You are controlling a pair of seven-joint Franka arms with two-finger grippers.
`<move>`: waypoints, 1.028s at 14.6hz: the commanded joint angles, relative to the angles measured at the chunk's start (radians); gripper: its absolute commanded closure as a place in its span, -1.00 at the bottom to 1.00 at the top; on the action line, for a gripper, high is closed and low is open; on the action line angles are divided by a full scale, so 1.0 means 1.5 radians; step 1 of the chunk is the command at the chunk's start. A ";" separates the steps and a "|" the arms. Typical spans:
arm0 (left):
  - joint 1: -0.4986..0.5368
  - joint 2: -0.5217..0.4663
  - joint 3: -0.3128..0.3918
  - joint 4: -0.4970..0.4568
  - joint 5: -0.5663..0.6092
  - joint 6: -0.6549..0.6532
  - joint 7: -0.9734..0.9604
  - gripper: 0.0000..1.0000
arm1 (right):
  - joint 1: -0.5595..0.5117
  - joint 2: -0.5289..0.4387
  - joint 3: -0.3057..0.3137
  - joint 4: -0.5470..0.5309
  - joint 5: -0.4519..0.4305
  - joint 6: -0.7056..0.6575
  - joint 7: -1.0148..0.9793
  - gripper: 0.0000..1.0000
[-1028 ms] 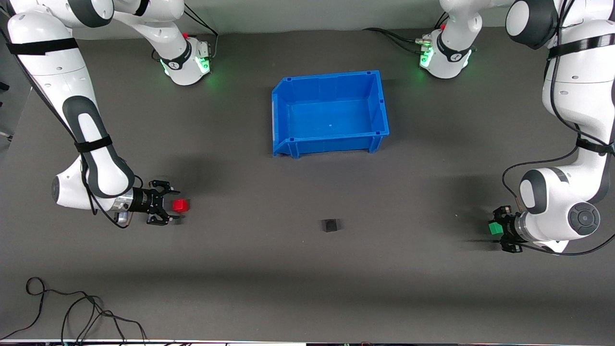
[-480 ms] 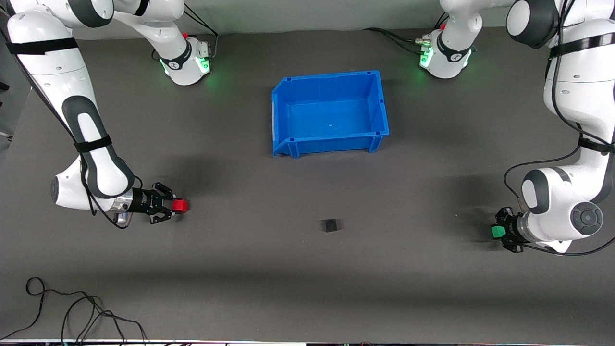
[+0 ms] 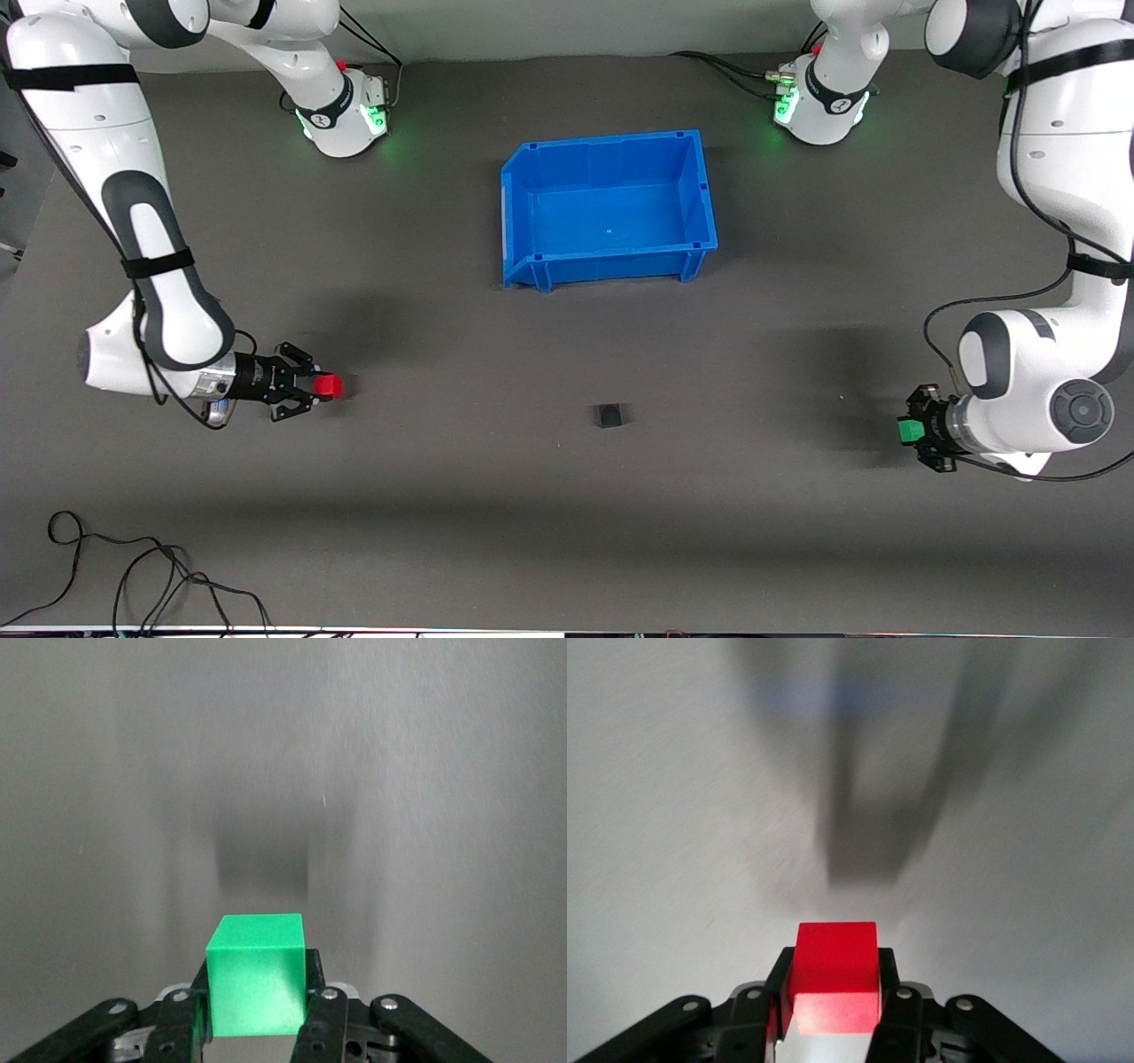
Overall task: Attach green and red cubes to black cube
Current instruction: 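Carry the red cube while the left gripper carries green toward black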
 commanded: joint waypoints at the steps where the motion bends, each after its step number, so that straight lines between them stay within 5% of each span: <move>1: -0.038 -0.013 0.006 0.010 0.002 -0.023 -0.051 1.00 | 0.008 -0.008 -0.001 0.046 0.013 -0.027 0.022 0.81; 15: -0.233 -0.002 -0.002 0.044 -0.026 -0.009 -0.306 1.00 | 0.236 0.182 0.002 0.328 0.016 0.050 0.290 0.80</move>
